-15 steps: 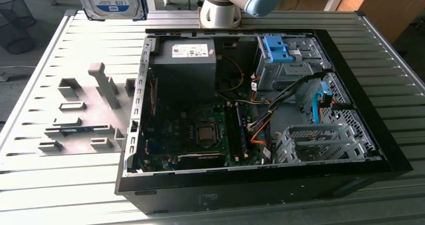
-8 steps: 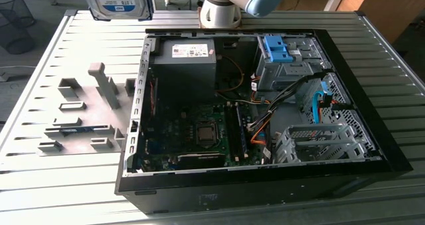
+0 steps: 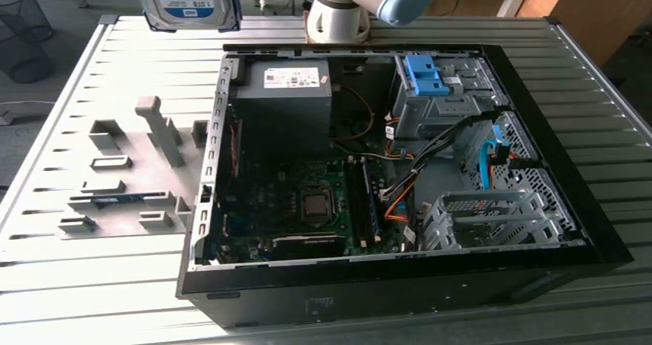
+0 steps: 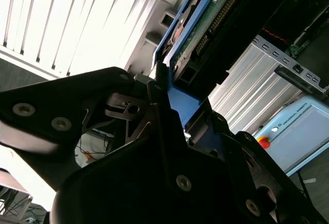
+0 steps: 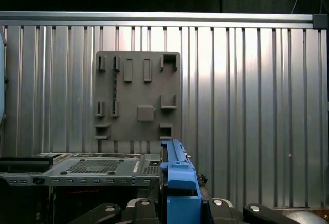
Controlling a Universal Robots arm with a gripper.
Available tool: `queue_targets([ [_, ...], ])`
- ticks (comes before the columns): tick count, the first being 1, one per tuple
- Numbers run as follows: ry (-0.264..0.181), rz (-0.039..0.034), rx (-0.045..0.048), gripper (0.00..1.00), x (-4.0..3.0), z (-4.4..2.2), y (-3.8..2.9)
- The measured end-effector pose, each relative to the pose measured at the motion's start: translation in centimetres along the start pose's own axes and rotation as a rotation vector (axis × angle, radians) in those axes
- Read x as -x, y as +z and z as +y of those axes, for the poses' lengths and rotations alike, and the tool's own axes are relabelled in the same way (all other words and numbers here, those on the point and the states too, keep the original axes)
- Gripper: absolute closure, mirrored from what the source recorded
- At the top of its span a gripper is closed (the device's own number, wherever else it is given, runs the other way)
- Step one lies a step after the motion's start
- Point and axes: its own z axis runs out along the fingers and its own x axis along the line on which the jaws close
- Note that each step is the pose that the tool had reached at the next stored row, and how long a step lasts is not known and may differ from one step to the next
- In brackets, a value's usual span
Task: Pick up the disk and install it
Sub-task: 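Pick up the disk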
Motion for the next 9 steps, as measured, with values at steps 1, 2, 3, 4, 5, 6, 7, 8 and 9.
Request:
queue_targets([
  [1,0.000,0.0000,0.0000,0.64,0.00,-0.13,0.00],
  [2,0.000,0.0000,0.0000,0.64,0.00,-0.26,0.00],
  [3,0.000,0.0000,0.0000,0.64,0.01,-0.38,-0.01],
  [4,0.000,-0.0001,-0.0001,0.64,0.01,-0.51,-0.01],
  [5,0.000,0.0000,0.0000,0.64,0.01,-0.63,-0.01],
  [6,0.000,0.0000,0.0000,0.64,0.01,-0.74,-0.01],
  [7,0.000,-0.0001,-0.0001,0.64,0.01,-0.85,-0.01],
  [8,0.000,-0.0001,-0.0001,0.64,0.01,-0.97,-0.02],
  [9,0.000,0.0000,0.0000,0.64,0.01,-1.09,-0.02],
])
